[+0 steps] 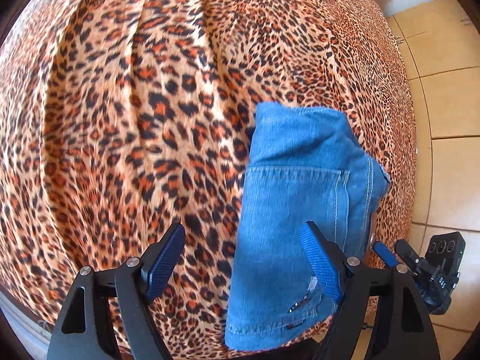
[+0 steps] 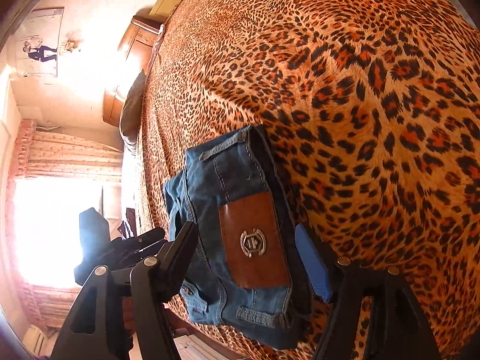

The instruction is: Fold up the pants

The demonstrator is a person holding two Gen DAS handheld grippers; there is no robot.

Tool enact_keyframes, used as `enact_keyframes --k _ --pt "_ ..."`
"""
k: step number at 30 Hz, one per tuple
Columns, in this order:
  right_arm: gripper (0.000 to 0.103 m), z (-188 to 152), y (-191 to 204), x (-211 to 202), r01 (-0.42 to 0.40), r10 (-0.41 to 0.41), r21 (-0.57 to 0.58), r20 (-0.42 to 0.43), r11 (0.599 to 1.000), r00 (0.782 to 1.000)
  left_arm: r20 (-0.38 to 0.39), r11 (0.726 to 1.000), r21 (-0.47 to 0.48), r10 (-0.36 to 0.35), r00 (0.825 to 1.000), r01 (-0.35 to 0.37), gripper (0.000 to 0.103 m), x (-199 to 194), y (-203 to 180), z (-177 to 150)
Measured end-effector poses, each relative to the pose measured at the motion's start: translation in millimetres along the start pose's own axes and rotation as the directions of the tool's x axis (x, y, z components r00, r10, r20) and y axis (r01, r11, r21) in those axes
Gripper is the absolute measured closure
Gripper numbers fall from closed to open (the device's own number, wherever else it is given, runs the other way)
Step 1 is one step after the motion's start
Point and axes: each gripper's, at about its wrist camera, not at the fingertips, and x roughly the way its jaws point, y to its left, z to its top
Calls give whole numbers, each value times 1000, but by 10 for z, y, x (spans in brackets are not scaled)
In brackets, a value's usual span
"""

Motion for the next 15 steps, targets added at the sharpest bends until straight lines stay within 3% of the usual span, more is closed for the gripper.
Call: enact_keyframes --k 6,10,13,15 --pt "33 -256 -107 214 9 -6 49 -65 999 998 -54 993 -95 -74 996 68 24 161 183 -218" --pt "37 -430 10 214 2 -2 3 -43 1000 999 -16 1000 -3 0 1000 -1 24 96 86 -380" --pt "47 -565 -1 351 154 -160 -91 -59 984 985 -12 997 39 70 997 -70 21 204 67 -417" --pt "49 -603 -78 424 148 -153 -83 -57 985 987 -17 998 11 64 998 -64 25 188 69 -412"
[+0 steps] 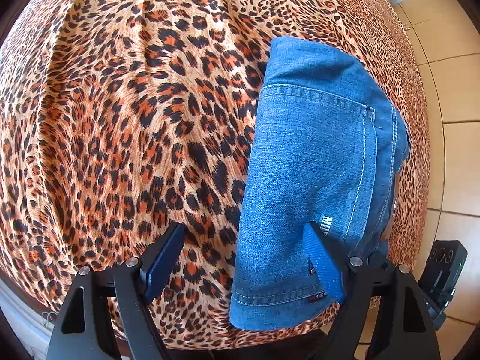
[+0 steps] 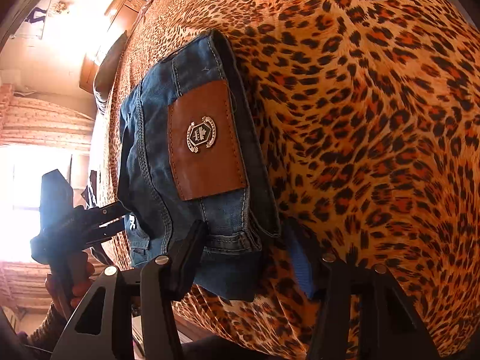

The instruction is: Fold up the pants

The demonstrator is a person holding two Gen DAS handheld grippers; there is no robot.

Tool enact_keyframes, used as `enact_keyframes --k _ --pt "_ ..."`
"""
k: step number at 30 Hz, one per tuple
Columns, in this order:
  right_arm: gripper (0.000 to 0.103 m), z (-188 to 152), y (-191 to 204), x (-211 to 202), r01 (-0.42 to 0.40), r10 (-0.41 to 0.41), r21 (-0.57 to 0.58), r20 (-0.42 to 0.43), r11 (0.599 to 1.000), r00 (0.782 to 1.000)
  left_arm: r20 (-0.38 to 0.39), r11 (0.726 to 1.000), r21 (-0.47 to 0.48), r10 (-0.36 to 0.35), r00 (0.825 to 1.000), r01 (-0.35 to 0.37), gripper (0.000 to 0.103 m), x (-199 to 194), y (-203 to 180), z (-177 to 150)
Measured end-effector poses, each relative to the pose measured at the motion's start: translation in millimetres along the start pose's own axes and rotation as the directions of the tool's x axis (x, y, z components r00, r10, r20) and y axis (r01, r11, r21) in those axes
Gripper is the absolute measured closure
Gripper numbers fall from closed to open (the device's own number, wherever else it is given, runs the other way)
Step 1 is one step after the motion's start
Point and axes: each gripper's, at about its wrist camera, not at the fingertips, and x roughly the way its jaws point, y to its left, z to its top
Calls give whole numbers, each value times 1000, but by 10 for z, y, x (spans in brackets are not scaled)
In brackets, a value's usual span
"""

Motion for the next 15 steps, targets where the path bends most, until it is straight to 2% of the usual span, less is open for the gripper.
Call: enact_keyframes --k 2,4,6,7,9,13,15 --pt "45 58 68 -31 -12 12 -1 -21 1000 1000 33 1000 4 -17 999 16 28 -114 -39 19" --pt "44 122 64 -162 -44 44 6 -1 999 999 92 1000 21 -25 995 23 25 -276 -67 41" --pt "38 234 24 -240 -117 116 48 25 992 993 114 998 13 -60 992 59 15 -371 -65 86" --pt "33 297 -10 -267 -147 144 75 46 986 989 102 997 2 -77 992 77 12 -342 -41 131" --pt "32 429 -60 -263 -187 181 112 67 976 981 68 995 -33 -95 993 98 12 -218 24 230" --pt "32 616 -58 -90 -198 192 126 53 972 980 9 987 -109 -122 992 123 12 13 181 349" --pt "32 648 -32 24 -199 197 116 32 973 980 1 984 -117 -137 991 136 12 85 181 389"
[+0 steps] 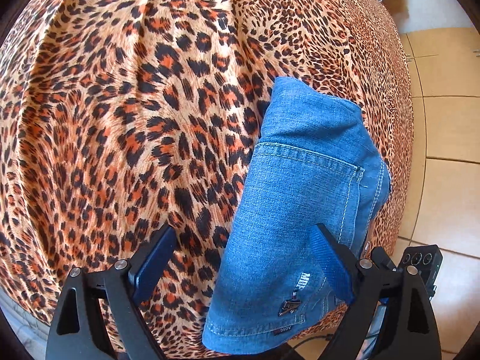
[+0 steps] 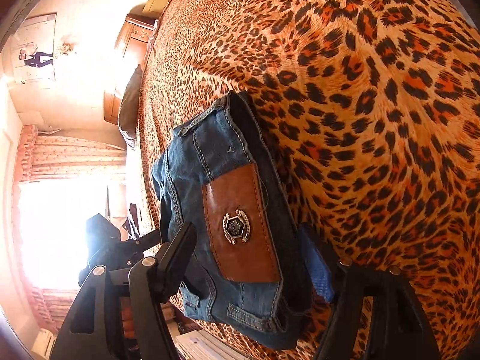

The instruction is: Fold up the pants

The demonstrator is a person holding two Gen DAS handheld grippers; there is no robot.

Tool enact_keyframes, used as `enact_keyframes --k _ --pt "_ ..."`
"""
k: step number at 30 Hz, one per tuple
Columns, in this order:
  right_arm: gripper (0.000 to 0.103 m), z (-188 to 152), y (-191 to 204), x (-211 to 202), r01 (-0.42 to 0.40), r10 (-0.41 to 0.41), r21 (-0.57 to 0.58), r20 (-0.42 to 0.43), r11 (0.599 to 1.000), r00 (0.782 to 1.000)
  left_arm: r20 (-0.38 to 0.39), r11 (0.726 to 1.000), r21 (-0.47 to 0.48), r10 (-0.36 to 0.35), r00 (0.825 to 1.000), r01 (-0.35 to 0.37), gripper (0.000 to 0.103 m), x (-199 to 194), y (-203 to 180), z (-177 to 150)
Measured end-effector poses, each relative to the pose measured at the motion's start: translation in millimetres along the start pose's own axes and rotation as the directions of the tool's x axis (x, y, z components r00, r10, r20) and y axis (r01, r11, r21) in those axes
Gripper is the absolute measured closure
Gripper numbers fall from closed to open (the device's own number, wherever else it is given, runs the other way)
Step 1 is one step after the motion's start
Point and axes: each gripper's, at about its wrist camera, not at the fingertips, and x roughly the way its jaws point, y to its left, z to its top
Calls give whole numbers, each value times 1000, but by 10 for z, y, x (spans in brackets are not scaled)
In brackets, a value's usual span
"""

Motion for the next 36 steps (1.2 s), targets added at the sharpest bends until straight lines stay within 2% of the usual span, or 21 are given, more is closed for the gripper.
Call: enact_keyframes --k 3,4,6,8,10,11,12,13,15,16,17,19,20,22,26,30,36 --pt "24 -35 77 191 -34 34 -16 -29 999 999 -1 1000 19 12 1000 -12 7 118 -83 49" --pt "19 -34 86 197 -62 62 -16 -26 998 998 -4 1000 28 10 1000 -9 7 136 -106 48" --pt "17 -44 67 215 -147 147 10 -20 989 989 1 998 50 31 1000 -31 7 196 -187 6" --pt "18 -35 -37 207 -192 193 38 -22 981 981 18 995 78 62 998 -63 7 250 -280 -10" --pt "18 -34 -110 246 -149 151 44 -44 988 988 41 990 106 89 995 -93 8 262 -364 -63" --pt "17 -27 -117 241 -135 137 27 -51 990 989 50 987 123 96 994 -102 14 265 -411 -83" --pt "17 -26 -87 245 -115 114 -3 -54 993 992 60 984 139 108 992 -115 27 271 -467 -103" --pt "18 -23 -27 271 -84 81 -34 -64 996 995 70 980 152 117 991 -127 30 265 -533 -141" --pt "25 -42 130 313 -4 -3 -102 -64 995 998 101 974 155 151 983 -166 36 249 -608 -180" --pt "37 -53 206 338 16 -26 -136 -72 991 997 111 972 155 159 981 -176 38 273 -649 -182" --pt "41 -68 269 375 31 -45 -165 -83 986 996 119 971 153 164 979 -181 42 263 -660 -194" --pt "46 -95 380 432 91 -113 -236 -82 968 990 133 969 156 172 976 -192 47 246 -781 -270" --pt "52 -85 391 459 113 -139 -259 -85 959 987 138 968 156 174 975 -195 50 214 -801 -300" --pt "54 -69 432 489 148 -179 -285 -87 947 980 153 966 160 181 972 -205 56 127 -845 -356" --pt "55 -144 808 624 149 -188 -370 -71 917 980 190 961 164 191 963 -223 61 -231 -874 -520" --pt "55 -143 945 581 96 -130 -368 -68 925 989 206 965 150 182 962 -215 63 -434 -888 -613" --pt "55 -154 1156 422 64 -88 -374 -48 925 995 222 974 178 97 970 -138 65 -825 -822 -671"
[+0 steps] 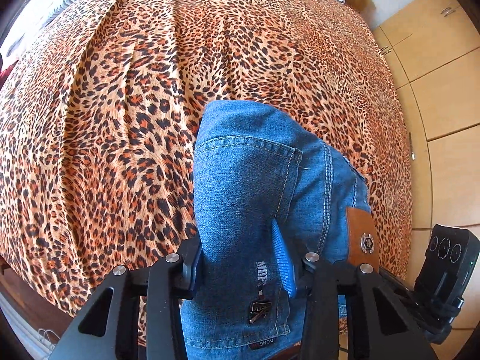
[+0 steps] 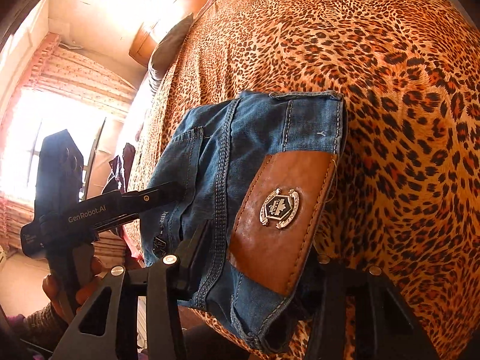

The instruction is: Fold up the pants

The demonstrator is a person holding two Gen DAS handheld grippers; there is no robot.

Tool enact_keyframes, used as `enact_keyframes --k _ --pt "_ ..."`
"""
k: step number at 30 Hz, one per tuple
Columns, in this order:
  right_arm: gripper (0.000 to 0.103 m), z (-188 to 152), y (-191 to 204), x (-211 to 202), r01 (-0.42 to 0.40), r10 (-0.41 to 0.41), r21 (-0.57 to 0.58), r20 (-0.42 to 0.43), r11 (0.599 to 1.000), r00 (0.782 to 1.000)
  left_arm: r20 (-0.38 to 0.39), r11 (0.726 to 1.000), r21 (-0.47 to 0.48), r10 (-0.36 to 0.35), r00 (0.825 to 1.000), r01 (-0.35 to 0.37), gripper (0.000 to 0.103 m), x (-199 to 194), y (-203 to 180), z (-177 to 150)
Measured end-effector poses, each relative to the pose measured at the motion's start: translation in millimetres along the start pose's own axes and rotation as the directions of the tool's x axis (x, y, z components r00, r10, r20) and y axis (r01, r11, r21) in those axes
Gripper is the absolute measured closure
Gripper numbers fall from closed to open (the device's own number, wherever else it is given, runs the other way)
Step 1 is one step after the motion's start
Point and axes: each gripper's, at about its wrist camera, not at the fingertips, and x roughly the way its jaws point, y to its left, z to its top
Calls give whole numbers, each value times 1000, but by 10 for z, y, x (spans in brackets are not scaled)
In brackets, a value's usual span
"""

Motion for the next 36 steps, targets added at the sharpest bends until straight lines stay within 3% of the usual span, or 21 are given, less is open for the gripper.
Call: enact_keyframes --k 4,9,11,13,15,16,19,21,25,27,31,34,36 --pt "53 70 405 -42 -11 13 -27 59 1000 998 52 998 23 -62 997 61 65 -294 251 225" --pt "53 415 963 249 -21 27 -41 150 999 988 111 997 27 -68 991 66 64 -542 881 822" --pt "52 600 1180 509 -18 28 -55 172 998 985 141 999 43 -29 990 23 62 -542 1153 1081" --pt "52 768 1282 781 23 -16 -39 175 999 984 126 995 65 73 989 -82 60 -418 1406 1291" --pt "51 894 1232 1143 160 -159 2 142 987 977 87 986 60 151 985 -156 61 -305 1700 1392" --pt "50 920 1162 1258 191 -196 45 126 981 973 67 986 48 154 986 -157 62 -304 1832 1392" --pt "49 781 1103 1247 187 -208 142 149 972 967 71 991 54 121 990 -125 57 -435 2156 1297" --pt "46 652 1234 1146 232 -248 108 168 967 954 75 987 81 136 988 -142 41 -499 2265 1174" --pt "17 399 1494 884 334 -343 76 218 939 914 84 987 101 114 990 -122 35 -634 2300 814" --pt "15 295 1591 795 342 -351 79 224 936 909 112 986 107 115 987 -127 31 -699 2257 621" --pt "5 28 1852 702 390 -395 70 229 918 890 195 973 138 159 968 -188 27 -806 2075 260" --pt "0 -251 2016 638 486 -487 70 249 871 837 261 956 177 185 947 -236 27 -889 1900 -31" --pt "0 -463 2080 555 515 -507 51 276 856 816 308 940 192 215 927 -282 27 -954 1778 -246"
